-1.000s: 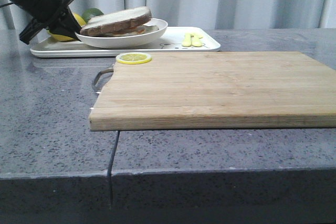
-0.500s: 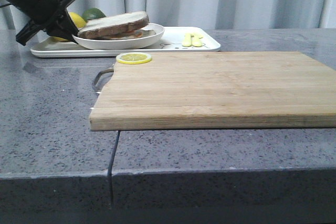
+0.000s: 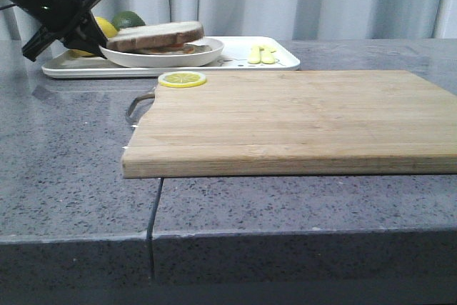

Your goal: Place bread and move sandwich to tray

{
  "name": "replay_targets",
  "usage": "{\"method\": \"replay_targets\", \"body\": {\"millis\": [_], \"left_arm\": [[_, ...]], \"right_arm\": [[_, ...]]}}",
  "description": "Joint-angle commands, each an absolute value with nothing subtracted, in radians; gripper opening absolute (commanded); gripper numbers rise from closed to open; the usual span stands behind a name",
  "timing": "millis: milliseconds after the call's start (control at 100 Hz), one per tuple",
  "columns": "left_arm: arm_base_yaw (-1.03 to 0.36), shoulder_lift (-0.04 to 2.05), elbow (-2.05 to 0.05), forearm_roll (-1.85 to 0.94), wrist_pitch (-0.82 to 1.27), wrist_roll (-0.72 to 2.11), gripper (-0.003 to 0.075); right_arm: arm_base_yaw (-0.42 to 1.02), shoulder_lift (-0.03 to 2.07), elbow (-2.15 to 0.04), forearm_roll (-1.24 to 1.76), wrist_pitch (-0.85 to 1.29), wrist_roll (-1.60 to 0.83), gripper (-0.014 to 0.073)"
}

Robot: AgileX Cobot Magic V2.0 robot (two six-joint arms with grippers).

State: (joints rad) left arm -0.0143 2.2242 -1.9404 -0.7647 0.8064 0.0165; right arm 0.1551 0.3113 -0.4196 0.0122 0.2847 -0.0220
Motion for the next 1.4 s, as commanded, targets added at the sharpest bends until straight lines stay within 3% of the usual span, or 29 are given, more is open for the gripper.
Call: {"method": "replay_targets", "body": {"millis": [0,190,650,1390], "left_arm": [[-0.021,2.151,-1.978,-0.821,0.772,0.008,0.0127],[-0.021,2.151,-1.978,-0.821,0.772,0.008,0.0258],[0.041,2.148,-1.990,-0.795,0.849,0.008,0.0252],[0.069,1.998,-2.269,-0.752,1.150,0.089,0.0251]], "right_arm": [[0.150,0.318,-0.445,0.006,0.189,-0.027,0.0408],[0.150,0.318,-0.445,0.006,0.183,-0.027,0.0408],[0.150,0.318,-0.445,0.006,0.171,-0.027,0.0408],[0.150,0.318,-0.445,0.006,0.135,-0.027,0.0408]]}}
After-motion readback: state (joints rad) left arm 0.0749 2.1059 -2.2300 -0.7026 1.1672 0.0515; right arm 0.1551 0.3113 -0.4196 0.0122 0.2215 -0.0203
